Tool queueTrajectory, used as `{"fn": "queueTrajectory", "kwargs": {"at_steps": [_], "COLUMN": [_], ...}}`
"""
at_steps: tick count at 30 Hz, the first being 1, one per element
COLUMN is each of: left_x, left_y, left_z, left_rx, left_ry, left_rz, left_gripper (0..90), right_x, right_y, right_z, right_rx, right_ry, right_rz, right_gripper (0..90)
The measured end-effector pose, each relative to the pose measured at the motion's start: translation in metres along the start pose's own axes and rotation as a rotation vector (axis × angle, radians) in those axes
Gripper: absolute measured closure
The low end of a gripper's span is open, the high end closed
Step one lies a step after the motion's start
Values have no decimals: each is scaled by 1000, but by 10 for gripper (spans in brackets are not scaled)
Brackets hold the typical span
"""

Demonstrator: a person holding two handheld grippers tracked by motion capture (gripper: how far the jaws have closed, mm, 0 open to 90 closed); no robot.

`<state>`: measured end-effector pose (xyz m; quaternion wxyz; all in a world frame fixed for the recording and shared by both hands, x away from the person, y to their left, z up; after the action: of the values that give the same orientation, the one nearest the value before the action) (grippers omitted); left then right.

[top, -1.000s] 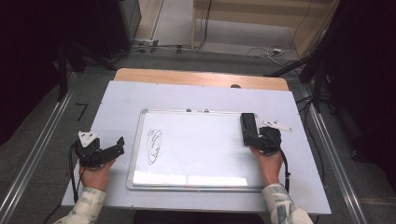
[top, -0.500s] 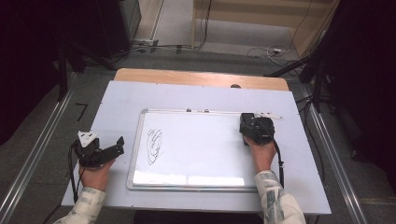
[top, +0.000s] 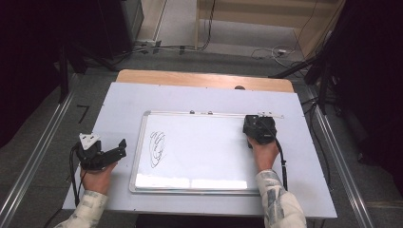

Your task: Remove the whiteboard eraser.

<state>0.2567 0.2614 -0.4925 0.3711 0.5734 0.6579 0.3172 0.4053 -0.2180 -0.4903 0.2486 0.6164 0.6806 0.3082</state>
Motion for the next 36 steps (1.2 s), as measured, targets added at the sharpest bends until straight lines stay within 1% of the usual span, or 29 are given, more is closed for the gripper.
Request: {"fn": "queueTrajectory", "kwargs": {"at_steps": [3,9,26,36], "left_x": [0,0,-1,-1], "left_y": [0,0,0,0], "left_z": [0,0,1,1], "left_rx": [0,3,3,1], "left_ry": [0,-2,-3,-3], "left_rz": [1,2,-1,-3], "left_gripper": [30,30,30,30], "right_x": [0,-1,0,0], "right_y": [0,0,-1,-1], "right_z": [1,3,5,5], "right_rx": [4,7,20,16], "right_ry": [-2,-1,-3,-5], "right_rz": [9,8,28,12], "right_gripper": [360,363,374,381]}}
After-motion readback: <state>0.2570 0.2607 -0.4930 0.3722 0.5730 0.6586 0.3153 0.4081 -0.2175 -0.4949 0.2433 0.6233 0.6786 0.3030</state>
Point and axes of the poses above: each handheld gripper's, and its own axes: z roughly forward along the jaws, y roughly out of its top, x roughly to its left, the point moved 1 cm from there along z, roughly forward along the jaws
